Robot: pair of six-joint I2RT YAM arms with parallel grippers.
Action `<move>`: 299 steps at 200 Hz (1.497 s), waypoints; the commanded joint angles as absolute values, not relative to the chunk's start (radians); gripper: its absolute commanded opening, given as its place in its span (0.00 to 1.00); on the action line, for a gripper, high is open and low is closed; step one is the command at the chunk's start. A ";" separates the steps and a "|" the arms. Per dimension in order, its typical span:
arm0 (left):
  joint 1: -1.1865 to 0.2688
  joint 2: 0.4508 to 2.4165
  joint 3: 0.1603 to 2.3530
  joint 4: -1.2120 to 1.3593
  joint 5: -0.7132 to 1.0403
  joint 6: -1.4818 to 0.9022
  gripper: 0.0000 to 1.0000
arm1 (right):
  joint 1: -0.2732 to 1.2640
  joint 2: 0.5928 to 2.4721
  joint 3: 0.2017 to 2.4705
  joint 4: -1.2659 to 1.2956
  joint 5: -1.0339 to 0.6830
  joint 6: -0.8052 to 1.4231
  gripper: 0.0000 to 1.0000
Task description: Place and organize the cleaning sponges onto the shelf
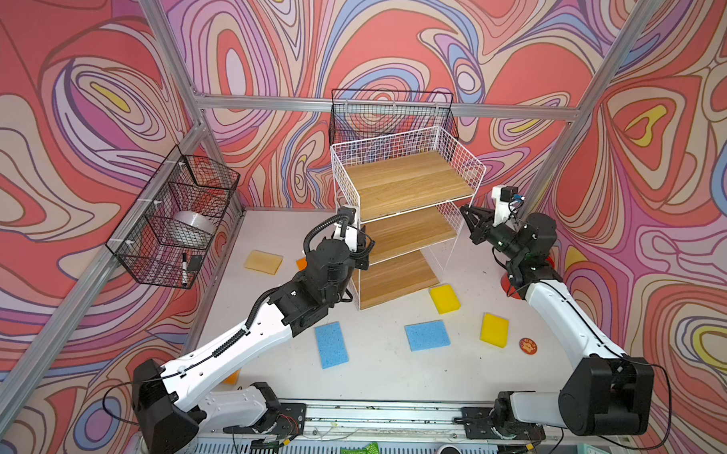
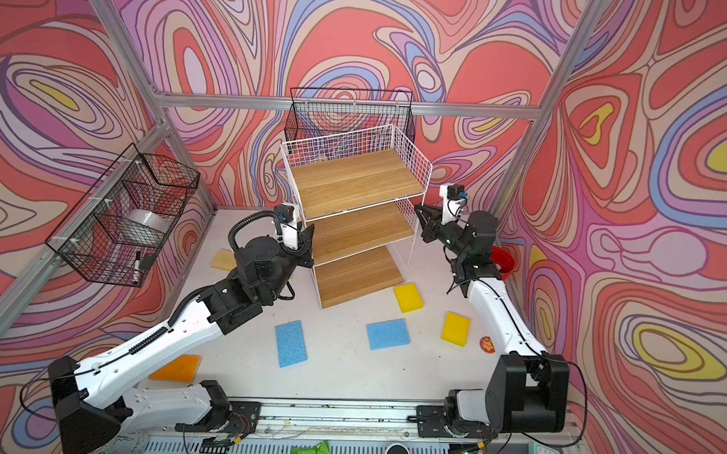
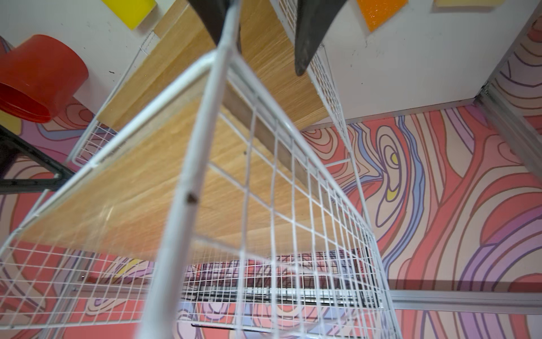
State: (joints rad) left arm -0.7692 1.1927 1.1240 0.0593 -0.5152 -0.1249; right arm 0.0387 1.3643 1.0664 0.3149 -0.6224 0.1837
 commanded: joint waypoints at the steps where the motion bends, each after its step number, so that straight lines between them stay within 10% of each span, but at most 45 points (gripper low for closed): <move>1: -0.731 1.185 1.151 0.040 -0.527 -0.158 0.32 | 0.097 1.380 1.065 0.324 -0.631 0.255 0.07; 102: -0.498 1.287 1.245 -0.048 -0.350 -0.322 0.29 | 0.219 1.299 1.007 0.332 -0.501 0.257 0.03; 299: -0.480 1.485 1.400 -0.044 -0.247 -0.287 0.36 | 0.219 1.416 1.119 0.291 -0.347 0.340 0.03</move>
